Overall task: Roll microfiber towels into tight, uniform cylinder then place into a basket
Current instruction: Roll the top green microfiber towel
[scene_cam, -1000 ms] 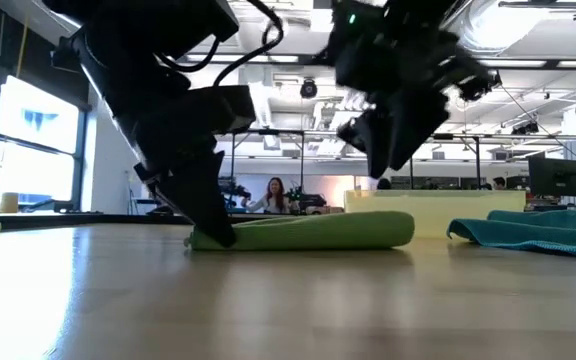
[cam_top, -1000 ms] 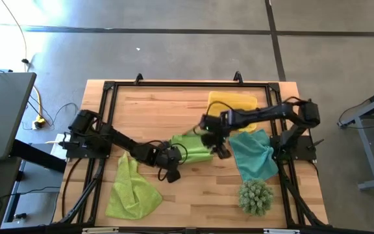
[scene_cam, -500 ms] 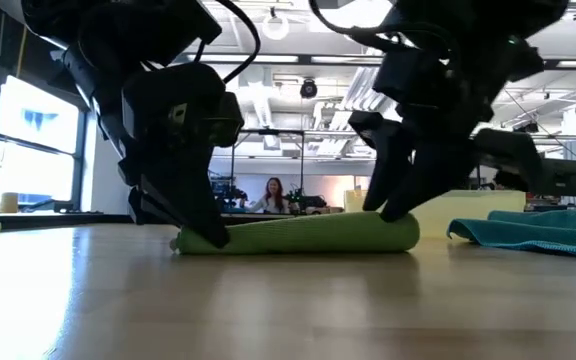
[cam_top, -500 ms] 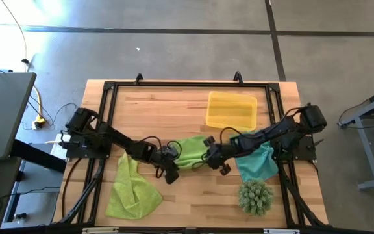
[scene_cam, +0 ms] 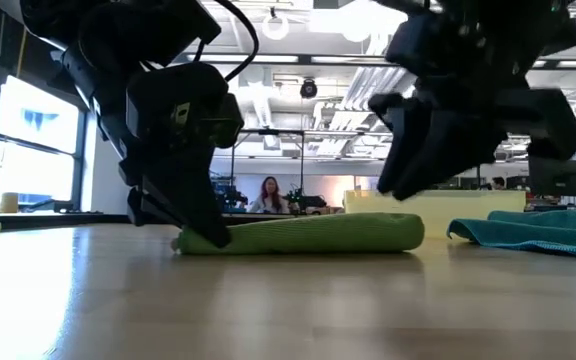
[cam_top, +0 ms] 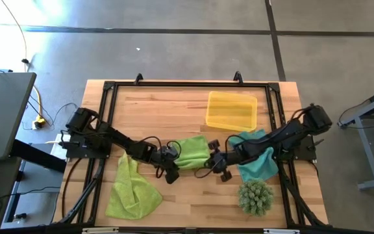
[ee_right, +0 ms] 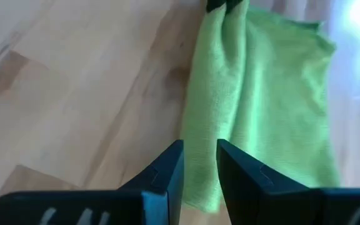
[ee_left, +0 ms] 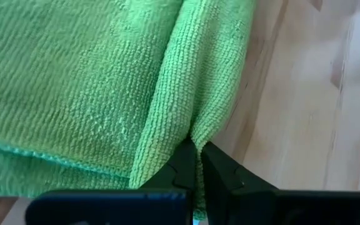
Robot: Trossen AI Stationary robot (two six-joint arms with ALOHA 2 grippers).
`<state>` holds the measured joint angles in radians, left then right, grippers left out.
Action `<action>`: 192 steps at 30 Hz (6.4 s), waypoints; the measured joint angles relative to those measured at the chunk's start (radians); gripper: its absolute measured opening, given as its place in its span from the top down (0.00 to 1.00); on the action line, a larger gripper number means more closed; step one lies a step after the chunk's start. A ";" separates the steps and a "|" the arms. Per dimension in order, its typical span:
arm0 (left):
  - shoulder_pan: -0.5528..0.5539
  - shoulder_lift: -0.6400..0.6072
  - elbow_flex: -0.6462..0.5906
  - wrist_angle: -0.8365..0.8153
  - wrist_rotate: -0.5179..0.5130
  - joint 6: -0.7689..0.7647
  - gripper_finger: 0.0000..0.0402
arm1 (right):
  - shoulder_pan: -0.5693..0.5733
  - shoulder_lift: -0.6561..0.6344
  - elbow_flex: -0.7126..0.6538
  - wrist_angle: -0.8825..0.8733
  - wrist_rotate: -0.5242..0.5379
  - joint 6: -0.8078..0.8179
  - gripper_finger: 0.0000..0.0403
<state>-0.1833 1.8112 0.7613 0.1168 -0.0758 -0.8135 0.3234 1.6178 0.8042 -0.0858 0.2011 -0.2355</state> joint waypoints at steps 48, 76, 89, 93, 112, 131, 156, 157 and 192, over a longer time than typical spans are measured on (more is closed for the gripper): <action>-0.016 -0.122 -0.001 -0.049 0.028 0.066 0.90 | -0.209 0.144 0.002 0.042 -0.255 0.200 0.98; -0.150 -0.171 0.001 0.020 -0.388 0.614 0.71 | -0.391 0.147 -0.002 0.053 -0.688 0.759 0.97; -0.145 -0.065 0.001 0.008 -0.386 0.589 0.56 | -0.391 0.145 -0.001 0.053 -0.674 0.751 0.97; -0.146 -0.035 0.001 0.015 -0.524 0.599 0.56 | -0.391 0.145 0.000 0.053 -0.673 0.751 0.97; -0.096 -0.025 0.002 0.016 -0.559 0.873 0.57 | -0.391 0.144 0.000 0.052 -0.673 0.751 0.97; 0.061 0.008 0.005 -0.007 -0.316 0.772 0.57 | -0.391 0.144 0.001 0.050 -0.678 0.729 0.96; 0.093 0.011 0.005 0.020 0.132 0.033 0.88 | -0.174 -0.068 0.001 -0.005 -0.414 -0.161 0.68; 0.093 0.011 0.005 0.020 0.132 0.026 0.88 | -0.148 -0.056 0.001 0.001 -0.360 -0.166 0.68; 0.090 0.015 0.001 0.056 0.124 -0.052 0.90 | -0.051 0.074 0.001 -0.065 -0.085 0.224 0.59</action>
<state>-0.0929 1.8263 0.7628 0.1725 0.0483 -0.8655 0.2726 1.6920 0.8047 -0.1508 0.1160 -0.0114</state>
